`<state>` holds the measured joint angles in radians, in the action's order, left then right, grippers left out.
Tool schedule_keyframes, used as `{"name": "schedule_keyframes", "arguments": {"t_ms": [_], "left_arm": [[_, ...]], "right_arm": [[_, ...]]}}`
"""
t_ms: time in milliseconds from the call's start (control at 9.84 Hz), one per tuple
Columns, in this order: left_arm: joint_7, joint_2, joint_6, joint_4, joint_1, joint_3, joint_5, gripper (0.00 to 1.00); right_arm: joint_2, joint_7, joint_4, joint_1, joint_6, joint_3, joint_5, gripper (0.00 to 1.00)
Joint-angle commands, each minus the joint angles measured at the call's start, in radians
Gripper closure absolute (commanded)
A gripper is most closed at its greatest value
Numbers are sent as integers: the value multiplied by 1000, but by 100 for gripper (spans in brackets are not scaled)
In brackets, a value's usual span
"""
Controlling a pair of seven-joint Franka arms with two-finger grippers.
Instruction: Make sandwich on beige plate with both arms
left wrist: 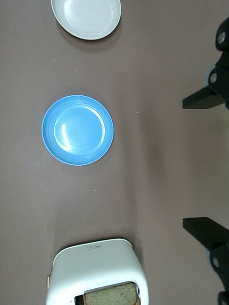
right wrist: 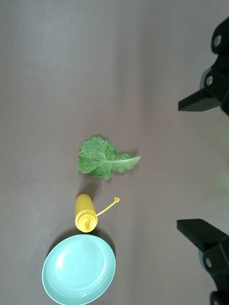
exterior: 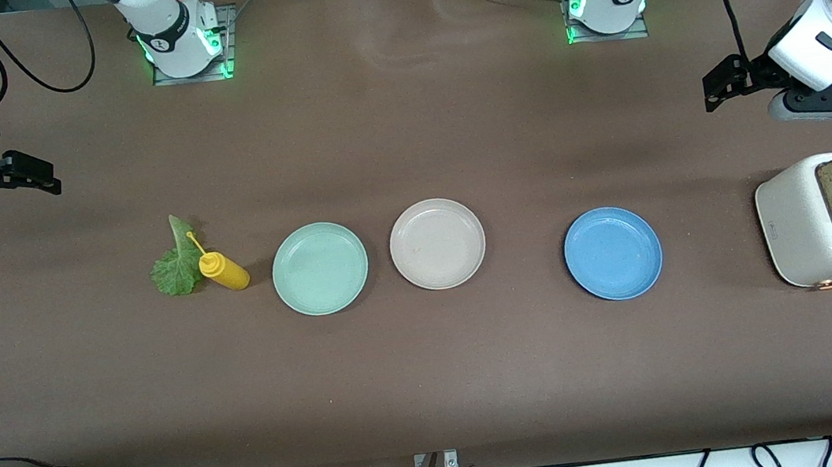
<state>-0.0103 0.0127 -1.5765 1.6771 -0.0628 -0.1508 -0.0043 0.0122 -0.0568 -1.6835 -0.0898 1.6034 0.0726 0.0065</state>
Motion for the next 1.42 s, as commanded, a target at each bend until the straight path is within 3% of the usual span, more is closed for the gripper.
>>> {"name": "schedule_keyframes", "arguments": {"t_ms": [0,1321], "left_arm": [[1,1,10,-2,6,-1,17,0],[1,-8,4,0,5,0,21,0]], "right_arm": [[-3,53,10,-2,3,7,23,0],[12,81,-21,2,78,9,50,0]]}}
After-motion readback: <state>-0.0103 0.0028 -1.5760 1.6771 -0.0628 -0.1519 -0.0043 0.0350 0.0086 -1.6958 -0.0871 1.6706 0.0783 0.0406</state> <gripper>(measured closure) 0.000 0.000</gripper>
